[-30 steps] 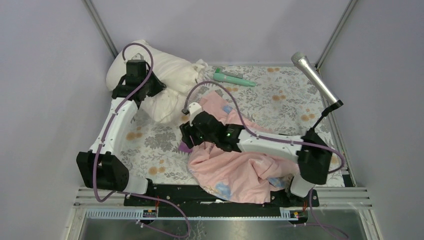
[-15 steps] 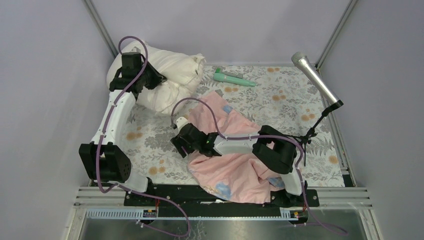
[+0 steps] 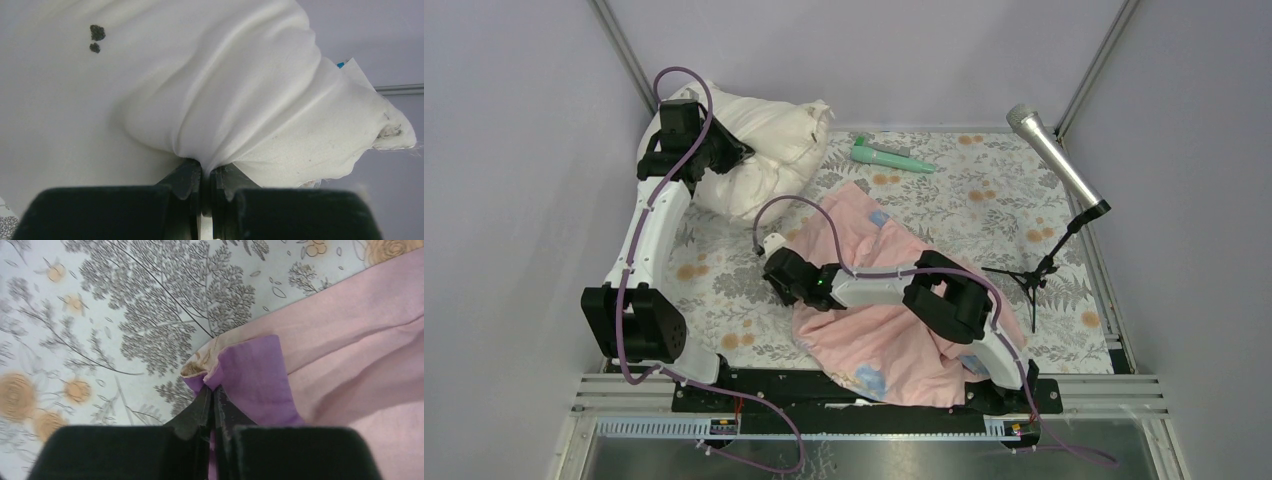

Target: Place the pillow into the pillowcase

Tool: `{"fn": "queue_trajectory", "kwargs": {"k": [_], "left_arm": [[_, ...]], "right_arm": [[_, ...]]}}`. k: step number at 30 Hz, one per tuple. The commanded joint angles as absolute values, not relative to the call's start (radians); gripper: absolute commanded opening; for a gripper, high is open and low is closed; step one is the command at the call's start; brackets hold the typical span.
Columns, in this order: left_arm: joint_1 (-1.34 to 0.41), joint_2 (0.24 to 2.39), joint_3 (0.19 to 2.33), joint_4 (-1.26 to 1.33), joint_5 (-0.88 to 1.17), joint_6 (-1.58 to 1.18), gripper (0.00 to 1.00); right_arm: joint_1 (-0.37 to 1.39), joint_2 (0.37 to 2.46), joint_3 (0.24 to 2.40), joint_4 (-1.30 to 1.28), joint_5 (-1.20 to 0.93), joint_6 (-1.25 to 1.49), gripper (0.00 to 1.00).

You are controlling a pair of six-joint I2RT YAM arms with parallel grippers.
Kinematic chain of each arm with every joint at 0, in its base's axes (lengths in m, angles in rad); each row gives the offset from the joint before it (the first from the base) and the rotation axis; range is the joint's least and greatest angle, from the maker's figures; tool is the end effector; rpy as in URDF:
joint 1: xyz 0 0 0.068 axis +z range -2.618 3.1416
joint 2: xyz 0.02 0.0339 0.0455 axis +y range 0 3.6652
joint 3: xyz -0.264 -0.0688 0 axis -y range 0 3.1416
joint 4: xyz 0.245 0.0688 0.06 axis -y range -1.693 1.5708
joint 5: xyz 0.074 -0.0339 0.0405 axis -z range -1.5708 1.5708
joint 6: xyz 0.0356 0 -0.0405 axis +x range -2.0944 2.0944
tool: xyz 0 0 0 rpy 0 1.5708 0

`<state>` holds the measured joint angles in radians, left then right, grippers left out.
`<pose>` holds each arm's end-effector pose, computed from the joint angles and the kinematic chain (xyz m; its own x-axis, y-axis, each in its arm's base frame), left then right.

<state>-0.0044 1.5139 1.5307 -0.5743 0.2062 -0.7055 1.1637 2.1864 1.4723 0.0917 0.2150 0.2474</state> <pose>0.3413 -0.0088 0.3836 -0.5182 -0.6324 -0.5758 -0.2075 0.7461 -0.6327 0.1991 0.4426 0.1505 -0.4267 -0.3853 -0.8182 -0.7467 0.6605 0.0784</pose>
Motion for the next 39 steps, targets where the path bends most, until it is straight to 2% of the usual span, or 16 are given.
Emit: {"fn": "queue_trajectory", "kwargs": {"k": [1,7,11,13,14,16,17,18,21,24,27,30,34,39], "left_arm": [[0.03,1.506,1.597,-0.395,0.166,-0.725,0.0],[0.03,1.516,1.615,-0.404,0.169,-0.718,0.0],[0.031,1.517,1.639,-0.434,0.169,-0.69,0.0],[0.035,1.512,1.653,-0.45,0.152,-0.669,0.0],[0.038,1.512,1.66,-0.458,0.154,-0.662,0.0],[0.042,1.511,1.672,-0.466,0.164,-0.654,0.0],[0.043,1.511,1.672,-0.466,0.17,-0.654,0.0],[0.043,1.511,1.672,-0.467,0.183,-0.655,0.0],[0.042,1.501,1.65,-0.456,0.192,-0.659,0.0],[0.043,1.486,1.621,-0.442,0.205,-0.661,0.0],[0.043,1.465,1.593,-0.435,0.217,-0.66,0.0],[0.043,1.434,1.555,-0.429,0.226,-0.659,0.0],[0.034,1.369,1.468,-0.408,0.267,-0.683,0.0],[-0.025,1.266,1.376,-0.41,0.238,-0.681,0.0]], "right_arm": [[1.166,2.192,1.61,0.064,0.145,0.331,0.0],[1.156,2.199,1.725,0.294,0.003,0.605,0.0],[1.157,2.277,1.844,0.323,-0.066,0.595,0.0],[1.155,2.293,1.869,0.316,-0.099,0.574,0.09],[1.152,2.287,1.858,0.322,-0.12,0.564,0.17],[1.152,2.243,1.784,0.362,-0.138,0.544,0.47],[1.152,2.21,1.738,0.373,-0.135,0.537,0.56],[1.152,2.177,1.69,0.381,-0.128,0.528,0.63],[1.152,2.044,1.525,0.396,-0.105,0.522,0.7],[1.151,1.907,1.384,0.364,-0.052,0.539,0.7],[1.12,1.816,1.317,0.232,0.063,0.591,0.62],[1.031,1.765,1.24,0.168,0.066,0.704,0.5],[0.955,1.781,1.278,0.016,0.147,0.71,0.42],[0.937,1.812,1.307,-0.128,0.251,0.688,0.43]]}}
